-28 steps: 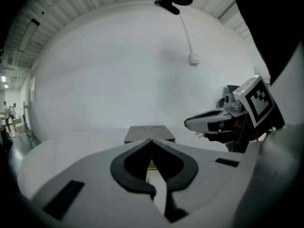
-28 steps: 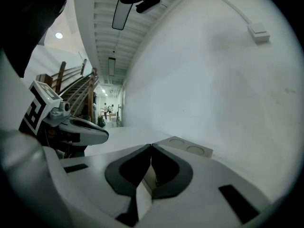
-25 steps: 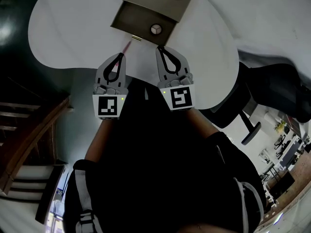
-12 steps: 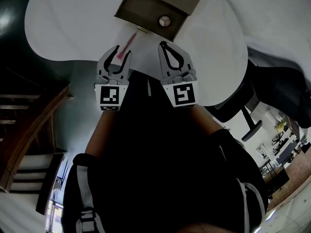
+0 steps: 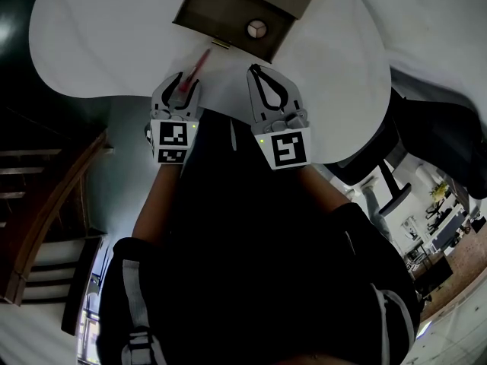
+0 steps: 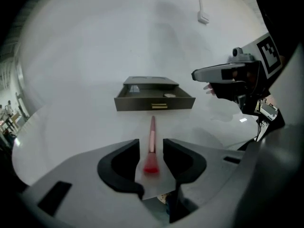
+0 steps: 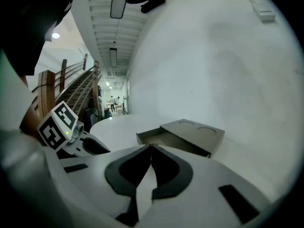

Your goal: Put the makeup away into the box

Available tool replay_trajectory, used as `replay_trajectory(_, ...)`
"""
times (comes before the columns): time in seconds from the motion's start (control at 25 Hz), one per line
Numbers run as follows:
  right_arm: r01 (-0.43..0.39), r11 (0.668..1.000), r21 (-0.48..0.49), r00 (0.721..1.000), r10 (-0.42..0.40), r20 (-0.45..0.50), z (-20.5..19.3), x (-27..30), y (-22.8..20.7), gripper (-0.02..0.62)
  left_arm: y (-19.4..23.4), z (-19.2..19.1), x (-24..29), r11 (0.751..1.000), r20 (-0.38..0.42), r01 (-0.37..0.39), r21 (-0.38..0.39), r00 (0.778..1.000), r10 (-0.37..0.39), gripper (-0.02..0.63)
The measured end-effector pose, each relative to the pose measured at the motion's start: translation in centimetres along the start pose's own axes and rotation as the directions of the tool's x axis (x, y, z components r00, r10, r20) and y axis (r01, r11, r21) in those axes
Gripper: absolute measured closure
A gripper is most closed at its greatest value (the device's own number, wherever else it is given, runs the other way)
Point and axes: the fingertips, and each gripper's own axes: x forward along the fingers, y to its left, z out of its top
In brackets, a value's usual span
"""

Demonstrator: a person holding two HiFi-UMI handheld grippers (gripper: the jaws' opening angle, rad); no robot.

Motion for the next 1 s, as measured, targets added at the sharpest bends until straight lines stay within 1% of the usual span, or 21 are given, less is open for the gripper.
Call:
replay_trajectory(0.2,-0.002,1.000,0.000,1.000,0.002,-0.007,-0.3,-0.4,0.1,0.572,-0.1,-0.5,0.3,0.999,-0.032,0.002,-0.038,0.999,-0.003,0.466)
replay_trajectory(0.24,0.000,1.000,0.002,1.000,0.000,-0.007,-0.3,-0.5,0.1,0.572,-0.3,-0.5,0.3,0.999,-0.036,0.007,-0.032,0.999,-0.008,0.483)
replay_trajectory(0.32,0.002,1.000,0.005,1.000,-0.002,0.000,-0.2,-0.6,0.0,0.572,-0.9,-0.5,0.5,1.000,-0.049,0.010,-0.014,0.999,-0.011,0.551)
replay_trajectory(0.48,0.008,1.000,0.006,1.000,-0.008,0.012,0.1,-1.1,-0.2,0.572,-1.1,-0.7,0.5,1.000,-0.071,-0.015,0.003,0.997,0.015,0.557)
replay_trajectory(0.56,0.011,1.000,0.008,1.000,-0.011,0.023,0.3,-1.4,-0.3,0.572,-1.1,-0.3,0.3,1.000,-0.058,-0.019,0.003,0.998,0.020,0.557)
replay_trajectory(0.72,0.017,1.000,0.002,0.999,-0.017,0.027,0.5,-2.2,-0.6,0.572,-1.3,1.4,-0.3,0.999,-0.016,-0.030,0.031,0.999,0.031,0.557)
replay_trajectory(0.92,0.029,1.000,0.003,0.999,-0.029,0.046,1.2,-2.8,-1.3,0.572,-1.6,5.6,-1.8,1.000,0.078,-0.030,0.005,0.997,0.029,0.557)
replay_trajectory(1.0,0.039,0.999,0.002,0.998,-0.039,0.058,1.7,-3.0,-1.6,0.572,-1.8,7.3,-2.5,1.000,0.115,-0.027,0.007,0.993,0.026,0.557)
